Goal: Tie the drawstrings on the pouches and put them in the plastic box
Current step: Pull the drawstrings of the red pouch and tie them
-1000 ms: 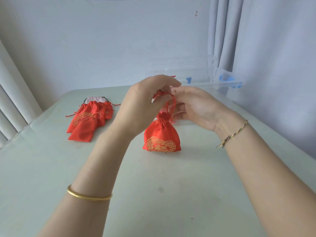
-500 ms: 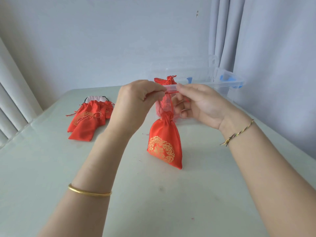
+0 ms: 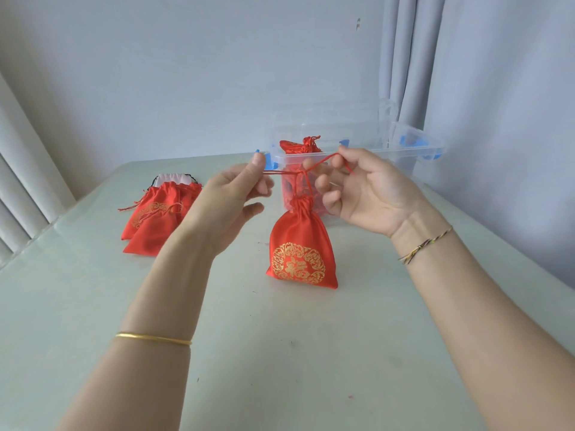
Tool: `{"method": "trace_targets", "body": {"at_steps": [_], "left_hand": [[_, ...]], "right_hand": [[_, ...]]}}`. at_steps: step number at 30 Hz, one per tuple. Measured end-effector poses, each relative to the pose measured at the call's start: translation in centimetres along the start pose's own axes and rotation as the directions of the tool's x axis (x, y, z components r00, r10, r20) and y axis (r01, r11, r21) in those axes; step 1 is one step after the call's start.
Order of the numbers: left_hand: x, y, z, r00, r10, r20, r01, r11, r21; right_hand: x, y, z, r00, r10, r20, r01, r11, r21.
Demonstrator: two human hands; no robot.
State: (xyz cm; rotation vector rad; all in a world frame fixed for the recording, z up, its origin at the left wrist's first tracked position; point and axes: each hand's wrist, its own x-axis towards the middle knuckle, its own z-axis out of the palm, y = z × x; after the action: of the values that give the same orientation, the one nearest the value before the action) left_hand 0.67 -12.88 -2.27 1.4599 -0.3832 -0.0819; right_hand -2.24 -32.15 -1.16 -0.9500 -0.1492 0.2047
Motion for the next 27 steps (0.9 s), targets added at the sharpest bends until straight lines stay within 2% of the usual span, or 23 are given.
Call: {"method": "trace_targets", "body": {"at_steps": [2,5,7,9,11,13,15,17,22,25,27], "left_hand": [[0.0,-0.1,0.9,0.998,-0.058,0.024,0.062,0.973,-0.222],[0.1,0.0,1.9,0.996,-0.083,0.045,0.094,0.821,-0.564],[0.2,0.1,1.8,0.995,-0.101,0.009,0.082,0.745,-0.662],[0.3,0.2,1.7,0.992,-0.124,-0.012,0.085,0.749,-0.657],[0.1,0.3,1.7,0.988,-0.15,-0.024,0.107,0.8,-0.59],[0.0,0.4,1.7,0.989,-0.141,-0.042,0.109,0.893,-0.437],[-0.3,0.8,1.6,0.993,-0.117,0.01,0.115,0.95,-0.29],[-0.6,1.3,1.4,0.99,-0.1,0.095,0.112,0.984,-0.138],[-1.1,1.6,2.1,0.982,-0.085,0.17,0.041,0.969,0.243],[-1.2,1.7,2.6,0.984,-0.067,0.164,0.011,0.947,0.321],[-1.2,1.6,2.6,0.985,-0.065,0.158,0.012,0.948,0.318]], "right_hand": [[0.2,0.5,0.1,1.0,-0.006,0.023,0.004,0.999,0.051],[0.5,0.7,0.1,0.999,-0.006,-0.037,0.008,0.999,0.04],[0.6,0.5,-0.3,0.998,-0.008,-0.057,0.008,1.0,0.002],[0.5,0.6,-0.7,0.995,0.003,-0.099,-0.014,0.994,-0.109],[0.7,1.2,-0.8,0.986,0.016,-0.166,-0.055,0.972,-0.23],[0.7,1.4,-0.4,0.973,-0.02,-0.228,-0.052,0.95,-0.307],[0.5,0.9,0.1,0.963,-0.09,-0.253,0.004,0.947,-0.321],[0.1,0.1,0.6,0.965,-0.151,-0.215,0.076,0.944,-0.322],[-0.4,0.0,2.3,0.968,-0.236,-0.081,0.177,0.877,-0.446],[-0.4,0.5,2.6,0.968,-0.243,-0.068,0.183,0.86,-0.476],[-0.4,0.5,2.4,0.968,-0.22,-0.124,0.132,0.857,-0.498]]}}
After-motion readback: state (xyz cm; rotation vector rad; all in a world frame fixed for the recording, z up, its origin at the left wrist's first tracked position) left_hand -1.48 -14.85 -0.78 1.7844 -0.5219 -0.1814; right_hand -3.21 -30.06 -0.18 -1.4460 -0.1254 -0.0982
